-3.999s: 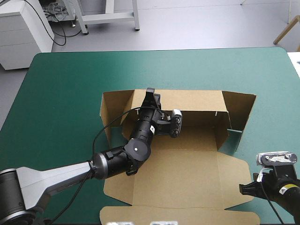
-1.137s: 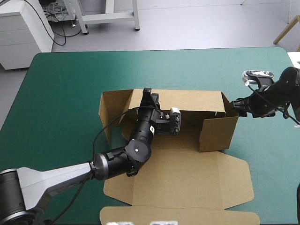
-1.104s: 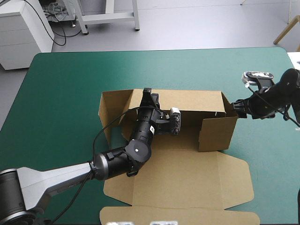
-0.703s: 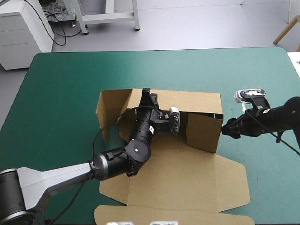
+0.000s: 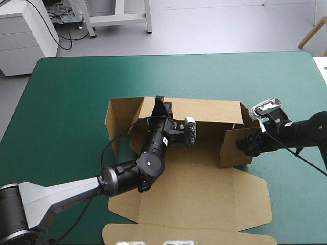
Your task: Fold the box
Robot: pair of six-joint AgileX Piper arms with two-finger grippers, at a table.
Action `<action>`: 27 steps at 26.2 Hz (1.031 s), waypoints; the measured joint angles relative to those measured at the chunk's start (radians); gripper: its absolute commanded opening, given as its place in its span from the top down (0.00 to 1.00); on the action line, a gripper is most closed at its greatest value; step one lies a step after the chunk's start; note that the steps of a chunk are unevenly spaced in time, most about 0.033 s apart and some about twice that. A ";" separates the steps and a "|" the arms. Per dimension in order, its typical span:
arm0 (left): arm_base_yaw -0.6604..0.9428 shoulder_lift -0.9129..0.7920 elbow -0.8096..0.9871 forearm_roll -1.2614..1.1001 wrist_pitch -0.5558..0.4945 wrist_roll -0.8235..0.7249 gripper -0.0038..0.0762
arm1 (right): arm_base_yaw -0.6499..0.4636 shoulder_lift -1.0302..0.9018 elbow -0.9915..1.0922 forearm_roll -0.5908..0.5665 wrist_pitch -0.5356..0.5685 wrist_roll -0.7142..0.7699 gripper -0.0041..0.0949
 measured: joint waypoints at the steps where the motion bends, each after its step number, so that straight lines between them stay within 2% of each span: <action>1: 0.000 0.000 0.000 0.000 0.000 0.000 0.96 | 0.000 0.000 0.001 0.019 0.006 -0.013 0.32; 5: 0.000 0.000 0.000 0.000 -0.001 0.000 0.96 | 0.000 -0.001 0.076 0.108 -0.005 -0.037 0.32; 6: 0.000 0.000 0.000 0.000 -0.001 0.000 0.96 | 0.000 -0.001 0.107 0.115 -0.021 -0.037 0.36; 12: 0.000 0.000 0.000 0.000 -0.003 0.000 0.96 | 0.000 -0.023 0.236 0.258 -0.178 -0.108 0.50; 17: 0.000 0.000 0.000 0.001 -0.007 0.000 0.96 | 0.007 -0.027 0.247 0.342 -0.253 -0.196 0.51; 22: 0.000 0.000 0.000 0.001 -0.006 0.000 0.96 | 0.107 -0.027 0.249 0.333 -0.390 -0.214 0.52; 27: 0.001 0.000 0.000 -0.011 0.016 0.000 0.96 | 0.238 -0.027 0.249 0.243 -0.572 -0.132 0.69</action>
